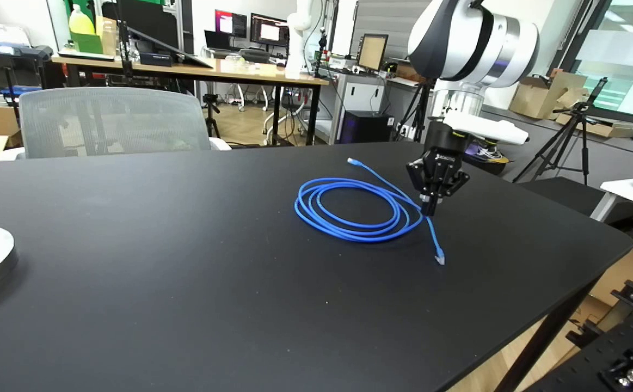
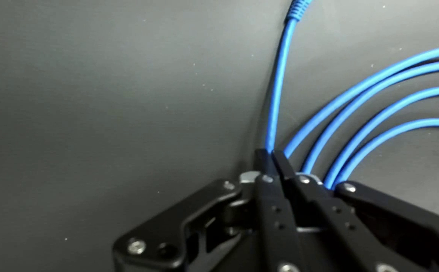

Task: Unwind the cable

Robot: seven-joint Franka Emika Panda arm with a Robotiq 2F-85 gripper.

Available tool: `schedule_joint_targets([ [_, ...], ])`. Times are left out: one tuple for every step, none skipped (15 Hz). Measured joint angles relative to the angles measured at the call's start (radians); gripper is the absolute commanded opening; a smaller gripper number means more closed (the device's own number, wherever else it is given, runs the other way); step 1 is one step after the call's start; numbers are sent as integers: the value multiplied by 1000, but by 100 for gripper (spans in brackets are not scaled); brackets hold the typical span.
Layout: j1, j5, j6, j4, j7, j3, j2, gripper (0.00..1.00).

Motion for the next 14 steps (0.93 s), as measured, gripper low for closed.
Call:
schedule_joint_targets([
  [-1,0,-3,0,-1,0,0,1],
  [-2,1,-6,0,-3,0,0,1],
  [-2,1,-8,0,-5,0,0,1],
  [-2,1,-9,0,-8,1,-3,1],
  [-2,-1,-9,0,-14,2,-10,1],
  [1,-6,-9,-1,-20,3,-23,1],
  [7,-18,-9,-2,-23,3,-41,1],
  [16,-37,-10,-4,-24,3,-66,1],
  [28,-60,-13,-5,-24,3,-94,1],
  [42,-87,-20,-7,-25,3,-124,1],
  [57,-114,-33,-7,-25,4,-153,1],
  [74,-142,-52,-6,-26,5,-184,1],
  [89,-164,-74,-5,-28,8,-210,1],
  [103,-183,-105,-2,-41,14,-233,1],
])
